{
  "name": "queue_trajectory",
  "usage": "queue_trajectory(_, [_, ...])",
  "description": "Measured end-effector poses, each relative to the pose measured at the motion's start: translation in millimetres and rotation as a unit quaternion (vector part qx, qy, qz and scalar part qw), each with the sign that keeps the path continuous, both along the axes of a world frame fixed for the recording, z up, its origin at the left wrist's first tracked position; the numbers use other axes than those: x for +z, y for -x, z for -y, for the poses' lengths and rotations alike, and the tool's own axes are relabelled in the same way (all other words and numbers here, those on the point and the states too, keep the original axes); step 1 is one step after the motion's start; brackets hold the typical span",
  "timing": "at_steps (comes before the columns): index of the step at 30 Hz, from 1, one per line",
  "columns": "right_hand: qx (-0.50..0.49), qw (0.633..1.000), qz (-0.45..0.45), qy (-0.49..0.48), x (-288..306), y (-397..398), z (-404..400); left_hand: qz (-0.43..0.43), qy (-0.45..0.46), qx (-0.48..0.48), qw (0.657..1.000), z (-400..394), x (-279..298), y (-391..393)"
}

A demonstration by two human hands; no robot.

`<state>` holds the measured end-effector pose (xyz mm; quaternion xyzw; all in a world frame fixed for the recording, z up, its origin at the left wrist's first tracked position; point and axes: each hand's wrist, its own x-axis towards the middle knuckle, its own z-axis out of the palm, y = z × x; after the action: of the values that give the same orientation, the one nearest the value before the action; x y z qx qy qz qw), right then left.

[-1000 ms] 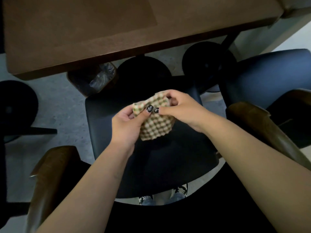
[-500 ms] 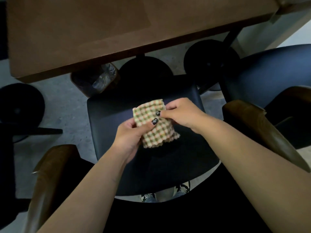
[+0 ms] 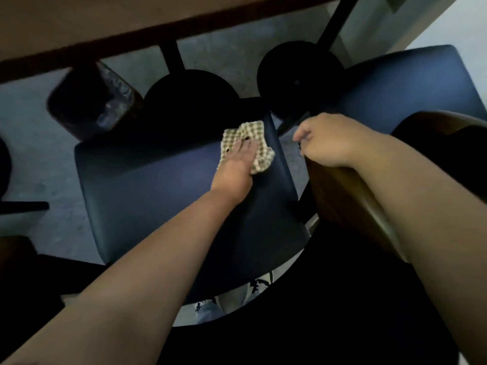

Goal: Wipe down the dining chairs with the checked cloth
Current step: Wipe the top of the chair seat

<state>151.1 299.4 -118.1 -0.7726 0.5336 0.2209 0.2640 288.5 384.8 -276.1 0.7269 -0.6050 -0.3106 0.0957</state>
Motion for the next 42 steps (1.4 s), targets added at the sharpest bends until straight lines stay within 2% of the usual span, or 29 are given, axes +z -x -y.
queue_trajectory(2, [0.021, 0.999, -0.028, 0.003, -9.2, -2.2, 0.7, 0.095, -0.054, -0.134, 0.985, -0.3, -39.0, 19.7])
queue_trajectory(5, [0.061, 0.997, -0.049, 0.021, -17.1, -5.8, 3.0, 0.163, -0.060, -0.163, 0.971, -19.2, -63.4, 49.5])
queue_trajectory(11, [0.130, 0.984, -0.112, 0.045, -18.1, -14.7, -7.8, 0.198, -0.045, -0.371, 0.906, -58.7, -57.5, 71.2])
queue_trajectory(16, [0.155, 0.974, -0.160, 0.045, -14.5, -18.6, -13.7, 0.215, -0.008, -0.556, 0.803, -80.7, -56.1, 44.1])
queue_trajectory(20, [0.153, 0.974, -0.160, 0.050, -18.5, -19.2, -12.5, 0.207, -0.008, -0.656, 0.726, -110.4, -59.2, 0.5])
queue_trajectory(22, [0.155, 0.971, -0.177, 0.039, -17.0, -19.3, -11.8, 0.188, 0.019, -0.659, 0.728, -129.3, -66.7, -29.7])
queue_trajectory(23, [0.161, 0.967, -0.196, 0.037, -17.1, -19.9, -13.2, 0.192, 0.042, -0.650, 0.734, -140.4, -71.5, -44.3])
queue_trajectory(25, [0.198, 0.950, -0.232, 0.067, -20.1, -26.9, -25.7, 0.211, 0.015, -0.622, 0.754, -161.3, -68.3, -66.9])
queue_trajectory(27, [0.262, 0.940, -0.208, 0.070, -29.0, -40.8, -54.9, 0.229, -0.014, -0.605, 0.763, -176.7, -60.0, -83.6])
queue_trajectory(30, [0.368, 0.921, -0.124, -0.043, -45.4, -58.4, -110.6, 0.256, -0.187, -0.559, 0.766, -191.2, -38.0, -108.8])
queue_trajectory(32, [0.403, 0.900, -0.130, -0.101, -52.3, -54.2, -117.4, 0.278, -0.219, -0.509, 0.785, -190.8, -26.2, -122.3])
queue_trajectory(33, [0.388, 0.901, -0.149, -0.127, -53.9, -51.0, -109.5, 0.284, -0.231, -0.473, 0.801, -190.8, -23.7, -127.0])
queue_trajectory(35, [0.330, 0.915, -0.182, -0.144, -53.5, -49.6, -87.3, 0.284, -0.267, -0.366, 0.845, -190.0, -25.9, -133.2])
queue_trajectory(38, [0.275, 0.936, -0.187, -0.118, -53.7, -56.5, -67.4, 0.301, -0.315, -0.112, 0.893, -179.2, -25.9, -150.3])
queue_trajectory(40, [0.263, 0.949, -0.133, -0.114, -55.3, -63.4, -71.4, 0.257, -0.318, 0.100, 0.907, -173.5, -26.8, -167.7])
queue_trajectory(42, [0.262, 0.950, -0.093, -0.139, -57.9, -65.9, -77.9, 0.176, -0.313, 0.229, 0.905, -169.4, -30.5, -167.1])
